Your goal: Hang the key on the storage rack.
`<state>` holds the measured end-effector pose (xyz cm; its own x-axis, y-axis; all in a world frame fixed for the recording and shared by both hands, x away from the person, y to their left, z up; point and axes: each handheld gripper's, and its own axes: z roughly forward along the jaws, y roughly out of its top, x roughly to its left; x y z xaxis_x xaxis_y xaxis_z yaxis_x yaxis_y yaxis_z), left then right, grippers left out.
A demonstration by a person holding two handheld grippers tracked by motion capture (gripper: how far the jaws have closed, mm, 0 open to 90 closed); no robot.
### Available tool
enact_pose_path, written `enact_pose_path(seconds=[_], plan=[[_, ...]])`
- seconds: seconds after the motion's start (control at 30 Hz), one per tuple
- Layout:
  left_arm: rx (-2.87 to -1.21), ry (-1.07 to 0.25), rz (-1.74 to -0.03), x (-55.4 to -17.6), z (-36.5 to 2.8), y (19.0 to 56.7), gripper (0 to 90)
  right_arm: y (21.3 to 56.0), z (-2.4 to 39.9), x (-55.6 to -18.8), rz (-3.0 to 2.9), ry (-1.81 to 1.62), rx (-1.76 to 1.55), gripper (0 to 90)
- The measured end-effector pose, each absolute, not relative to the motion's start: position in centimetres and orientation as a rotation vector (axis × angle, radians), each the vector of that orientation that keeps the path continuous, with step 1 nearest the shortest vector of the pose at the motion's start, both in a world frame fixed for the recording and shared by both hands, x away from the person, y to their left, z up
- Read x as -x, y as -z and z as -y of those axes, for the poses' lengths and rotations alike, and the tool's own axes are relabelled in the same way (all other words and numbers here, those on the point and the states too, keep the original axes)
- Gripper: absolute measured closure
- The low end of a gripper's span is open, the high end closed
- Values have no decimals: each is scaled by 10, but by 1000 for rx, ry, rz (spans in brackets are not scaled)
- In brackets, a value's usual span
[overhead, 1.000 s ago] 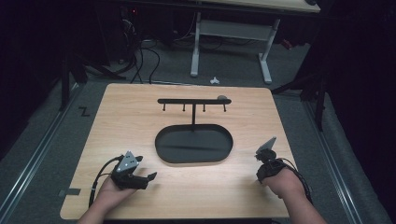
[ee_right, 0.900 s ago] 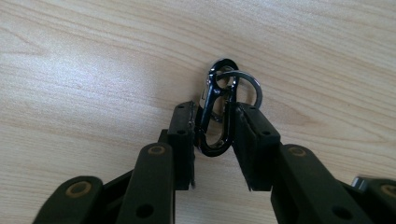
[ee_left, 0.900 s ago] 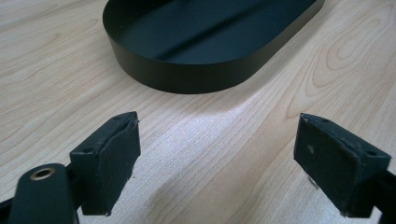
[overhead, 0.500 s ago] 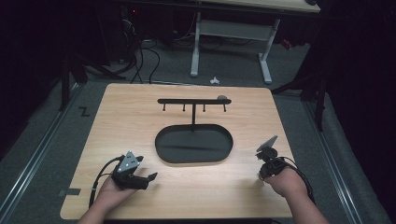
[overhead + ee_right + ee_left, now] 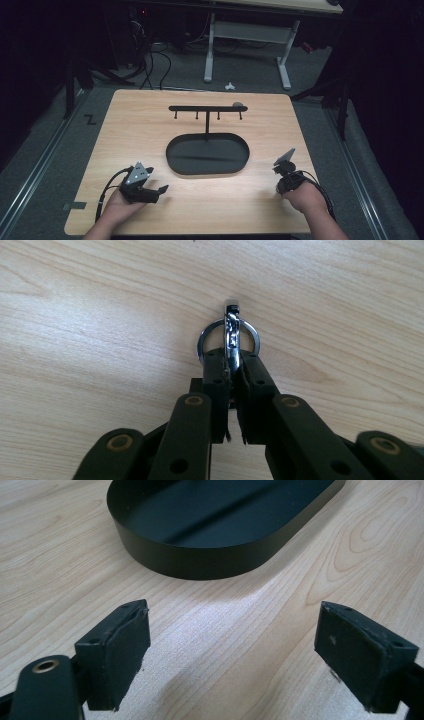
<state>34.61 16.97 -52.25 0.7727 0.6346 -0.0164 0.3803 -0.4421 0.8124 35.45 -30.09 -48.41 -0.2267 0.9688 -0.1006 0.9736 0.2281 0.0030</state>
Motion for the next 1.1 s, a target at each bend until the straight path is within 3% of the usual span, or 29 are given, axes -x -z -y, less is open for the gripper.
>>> enact_pose_path(seconds=[1.1], plan=[[-2086, -357, -750, -345, -168, 523, 151, 402, 251, -375, -2450, -152, -1720, 844]])
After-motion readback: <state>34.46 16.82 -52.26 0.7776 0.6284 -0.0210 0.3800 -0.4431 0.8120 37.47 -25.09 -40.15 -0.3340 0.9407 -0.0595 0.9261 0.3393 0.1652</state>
